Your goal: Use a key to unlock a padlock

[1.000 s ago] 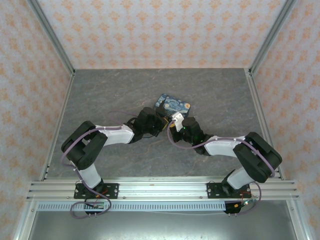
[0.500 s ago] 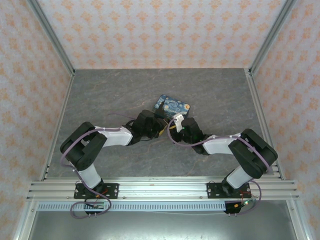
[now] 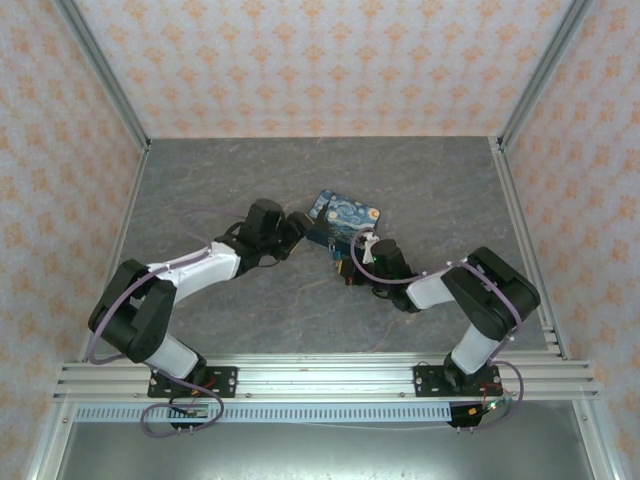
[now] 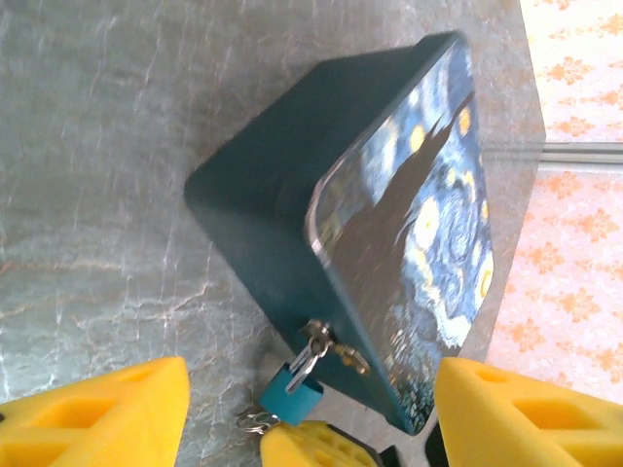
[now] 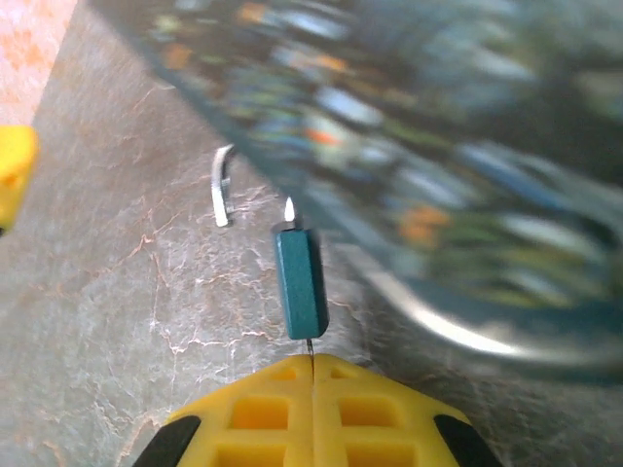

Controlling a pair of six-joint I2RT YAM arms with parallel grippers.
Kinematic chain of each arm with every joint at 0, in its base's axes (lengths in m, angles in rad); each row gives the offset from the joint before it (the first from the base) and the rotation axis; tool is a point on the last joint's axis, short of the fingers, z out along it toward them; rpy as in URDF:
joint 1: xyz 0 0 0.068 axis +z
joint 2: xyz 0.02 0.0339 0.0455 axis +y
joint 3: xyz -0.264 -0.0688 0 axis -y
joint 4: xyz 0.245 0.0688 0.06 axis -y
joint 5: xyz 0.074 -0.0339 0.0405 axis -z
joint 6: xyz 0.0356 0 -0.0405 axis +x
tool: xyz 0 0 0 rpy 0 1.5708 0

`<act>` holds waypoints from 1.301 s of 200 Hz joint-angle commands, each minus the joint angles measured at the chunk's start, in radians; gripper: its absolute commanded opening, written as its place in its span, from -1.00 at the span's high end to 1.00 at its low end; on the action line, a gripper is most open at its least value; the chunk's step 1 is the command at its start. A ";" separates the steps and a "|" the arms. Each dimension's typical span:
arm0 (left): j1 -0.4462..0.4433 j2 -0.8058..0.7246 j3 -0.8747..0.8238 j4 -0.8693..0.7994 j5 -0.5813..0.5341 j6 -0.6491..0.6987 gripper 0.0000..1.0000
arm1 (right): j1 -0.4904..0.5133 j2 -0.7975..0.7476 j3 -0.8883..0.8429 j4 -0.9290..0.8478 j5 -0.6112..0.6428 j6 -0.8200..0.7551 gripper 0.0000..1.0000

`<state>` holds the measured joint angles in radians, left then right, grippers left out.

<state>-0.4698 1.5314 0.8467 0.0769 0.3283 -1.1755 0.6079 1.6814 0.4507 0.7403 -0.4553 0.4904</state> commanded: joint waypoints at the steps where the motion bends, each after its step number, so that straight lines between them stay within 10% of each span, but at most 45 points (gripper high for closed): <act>1: 0.032 0.044 0.104 -0.108 -0.005 0.123 -0.39 | -0.033 0.023 -0.023 0.123 -0.050 0.137 1.00; 57: 0.052 0.223 0.332 -0.269 0.024 0.273 -0.41 | -0.051 0.013 -0.030 0.098 -0.027 0.124 0.97; 136: 0.052 0.404 0.465 -0.371 -0.003 0.361 -0.37 | -0.069 -0.151 -0.053 -0.061 0.012 0.026 0.08; 260: 0.047 0.200 0.082 -0.234 -0.044 0.261 -0.32 | -0.205 -0.080 0.078 0.005 -0.170 -0.021 -0.08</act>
<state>-0.4179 1.7378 1.0183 -0.0689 0.3313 -0.8898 0.4156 1.6020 0.5270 0.6792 -0.5720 0.4927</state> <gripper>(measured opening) 0.663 0.531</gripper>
